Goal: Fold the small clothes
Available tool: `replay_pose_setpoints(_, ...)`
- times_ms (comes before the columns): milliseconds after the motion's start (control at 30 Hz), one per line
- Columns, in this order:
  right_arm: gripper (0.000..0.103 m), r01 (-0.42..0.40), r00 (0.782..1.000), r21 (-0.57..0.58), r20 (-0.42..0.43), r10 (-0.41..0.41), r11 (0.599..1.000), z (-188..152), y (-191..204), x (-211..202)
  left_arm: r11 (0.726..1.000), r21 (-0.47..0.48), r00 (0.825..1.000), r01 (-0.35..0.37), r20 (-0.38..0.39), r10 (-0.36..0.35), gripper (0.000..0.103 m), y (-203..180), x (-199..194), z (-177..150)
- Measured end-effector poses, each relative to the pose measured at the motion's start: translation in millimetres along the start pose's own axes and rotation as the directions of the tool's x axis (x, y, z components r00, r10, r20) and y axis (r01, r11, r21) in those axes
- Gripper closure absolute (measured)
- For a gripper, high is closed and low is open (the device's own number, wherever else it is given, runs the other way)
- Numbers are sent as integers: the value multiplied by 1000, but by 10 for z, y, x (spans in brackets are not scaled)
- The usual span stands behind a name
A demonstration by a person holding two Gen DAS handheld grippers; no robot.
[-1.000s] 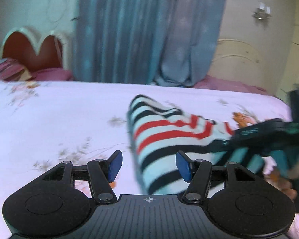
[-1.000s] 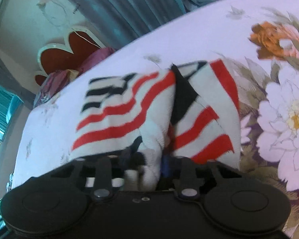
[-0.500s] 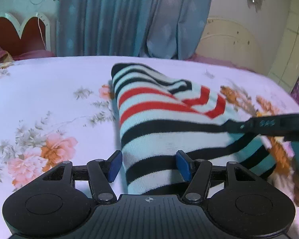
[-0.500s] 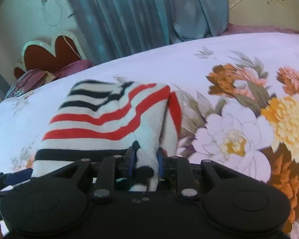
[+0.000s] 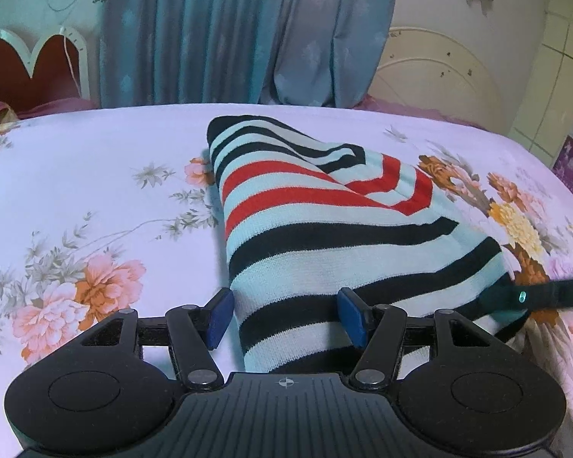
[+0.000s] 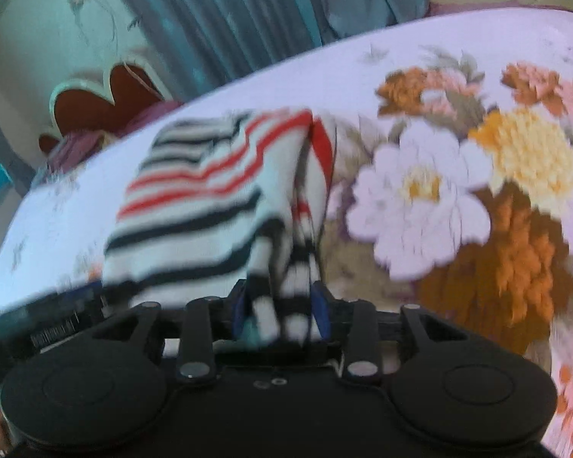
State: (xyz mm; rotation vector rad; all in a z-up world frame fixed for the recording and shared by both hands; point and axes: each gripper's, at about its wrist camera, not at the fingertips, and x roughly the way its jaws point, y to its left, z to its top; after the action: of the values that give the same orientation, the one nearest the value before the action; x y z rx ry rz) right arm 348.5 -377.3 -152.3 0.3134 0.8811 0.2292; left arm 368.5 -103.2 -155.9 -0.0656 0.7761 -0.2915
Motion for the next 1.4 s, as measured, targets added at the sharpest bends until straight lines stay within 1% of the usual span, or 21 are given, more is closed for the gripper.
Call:
replay_pose_setpoints(33, 78, 16, 1000, -6, 5, -16, 1000, -42, 4, 0, 1000, 7, 1000, 1, -1, -1, 44, -9, -3, -1)
replay_pose_setpoints(67, 86, 31, 999, -10, 10, -31, 999, -62, 12, -8, 1000, 14, 1000, 1, -2, -1, 44, -21, -9, -3)
replay_pose_setpoints(100, 90, 39, 999, -9, 19, -39, 999, -62, 22, -33, 1000, 23, 1000, 0, -4, 0, 44, -38, -11, -6)
replay_pose_setpoints(133, 91, 41, 999, -13, 30, -40, 999, -56, 39, -73, 999, 32, 1000, -3, -7, 3, 44, -57, -16, -11)
replay_pose_setpoints(200, 92, 73, 996, -31, 57, -72, 997, -80, 64, -136, 999, 45, 1000, 0, -11, 1, 44, -101, -24, -32)
replay_pose_setpoints(267, 92, 91, 996, -19, 9, -91, 996, -153, -10, -24, 998, 67, 1000, -6, -12, 7, 44, -134, -4, -69)
replay_pose_setpoints(333, 91, 89, 996, -20, 4, -89, 996, -165, -15, -7, 998, 70, 1000, -7, -10, 8, 44, -124, -2, -74)
replay_pose_setpoints(400, 85, 80, 997, -37, -7, -80, 996, -109, 13, -44, 998, 55, 1000, 2, -21, -1, 44, -94, -17, -40)
replay_pose_setpoints(467, 63, 78, 997, -23, 11, -78, 997, -65, 11, -125, 998, 61, 1000, 7, -27, -6, 44, -92, -42, -14)
replay_pose_setpoints(533, 52, 47, 997, -11, 69, -47, 999, 13, 29, -257, 997, 81, 1000, 13, -25, -11, 44, -110, -93, 7)
replay_pose_setpoints(633, 52, 42, 988, -46, 152, -34, 998, 203, 171, -371, 997, 75, 1000, 20, 18, -22, 44, -112, -227, 82)
replay_pose_setpoints(667, 54, 48, 985, -67, 167, -36, 997, 270, 233, -366, 997, 69, 999, 19, 40, -22, 44, -108, -271, 138)
replay_pose_setpoints(733, 56, 70, 981, -110, 189, -49, 991, 421, 358, -290, 998, 57, 998, 21, 56, -24, 44, -87, -283, 252)
replay_pose_setpoints(833, 60, 75, 981, -119, 187, -52, 990, 599, 441, -102, 1000, 16, 998, 19, 57, -20, 44, -19, -191, 449)
replay_pose_setpoints(900, 64, 76, 982, -116, 183, -54, 990, 722, 476, 34, 1000, 3, 998, 12, 63, -13, 44, 18, -91, 572)
replay_pose_setpoints(967, 72, 87, 983, -127, 174, -64, 988, 826, 531, 183, 1000, 8, 998, 6, 63, -6, 44, 11, 29, 662)
replay_pose_setpoints(1133, 73, 132, 981, -170, 166, -104, 977, 1050, 730, 571, 1000, -5, 998, -26, 60, 26, 44, 12, 439, 890)
replay_pose_setpoints(1233, 73, 178, 974, -150, 164, -153, 972, 1158, 734, 806, 998, -11, 997, -54, 50, 54, 44, 20, 708, 972)
replay_pose_setpoints(1300, 75, 208, 970, -144, 158, -185, 967, 1180, 686, 932, 997, -13, 997, -72, 33, 73, 44, 44, 845, 970)
replay_pose_setpoints(1367, 72, 270, 957, -184, 158, -243, 945, 1151, 631, 1066, 996, -21, 996, -85, 7, 86, 44, 80, 970, 916)
replay_pose_setpoints(1400, 71, 285, 954, -196, 152, -258, 938, 1108, 573, 1127, 996, -22, 997, -83, -4, 83, 44, 103, 1024, 873)
